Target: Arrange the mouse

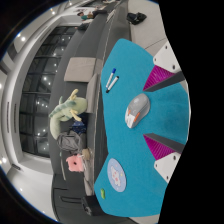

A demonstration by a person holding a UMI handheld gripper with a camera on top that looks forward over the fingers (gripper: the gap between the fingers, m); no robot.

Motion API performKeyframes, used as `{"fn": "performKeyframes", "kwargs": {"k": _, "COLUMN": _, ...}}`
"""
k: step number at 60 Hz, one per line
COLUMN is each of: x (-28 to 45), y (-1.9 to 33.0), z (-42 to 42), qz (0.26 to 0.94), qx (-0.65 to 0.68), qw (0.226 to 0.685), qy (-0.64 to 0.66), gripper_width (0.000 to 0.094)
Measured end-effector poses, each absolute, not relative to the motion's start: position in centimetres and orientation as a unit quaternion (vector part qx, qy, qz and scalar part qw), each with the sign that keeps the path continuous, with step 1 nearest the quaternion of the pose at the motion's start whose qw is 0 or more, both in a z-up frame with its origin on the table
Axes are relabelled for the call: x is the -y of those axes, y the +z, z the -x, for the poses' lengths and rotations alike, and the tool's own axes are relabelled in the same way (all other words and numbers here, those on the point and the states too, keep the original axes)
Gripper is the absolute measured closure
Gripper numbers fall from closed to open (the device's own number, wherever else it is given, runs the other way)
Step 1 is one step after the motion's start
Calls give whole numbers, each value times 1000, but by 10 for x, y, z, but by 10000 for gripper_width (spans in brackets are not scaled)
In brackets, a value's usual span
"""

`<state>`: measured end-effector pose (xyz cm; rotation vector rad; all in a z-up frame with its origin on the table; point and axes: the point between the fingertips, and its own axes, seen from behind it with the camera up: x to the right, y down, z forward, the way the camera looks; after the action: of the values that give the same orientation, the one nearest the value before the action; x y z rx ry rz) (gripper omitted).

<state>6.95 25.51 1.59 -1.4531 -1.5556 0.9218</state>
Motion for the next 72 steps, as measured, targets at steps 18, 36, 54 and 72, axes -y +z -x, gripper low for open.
{"fn": "performKeyframes", "kwargs": {"k": 18, "x": -267, "y": -7, "z": -17, "qz": 593, "qx": 613, "qw": 394, "qy": 342, "gripper_width": 79}}
{"fn": "performKeyframes", "kwargs": {"k": 36, "x": -279, "y": -12, "z": 30, "qz": 606, "qx": 607, "qw": 397, "qy": 326, "gripper_width": 80}}
{"fn": "performKeyframes", "kwargs": {"k": 54, "x": -295, "y": -20, "z": 61, "qz": 648, "qx": 589, "qw": 373, "qy": 307, "gripper_width": 82}}
{"fn": "performKeyframes", "kwargs": {"k": 72, "x": -288, "y": -35, "z": 60, "qz": 671, "qx": 590, "qw": 331, "qy": 301, "gripper_width": 519}}
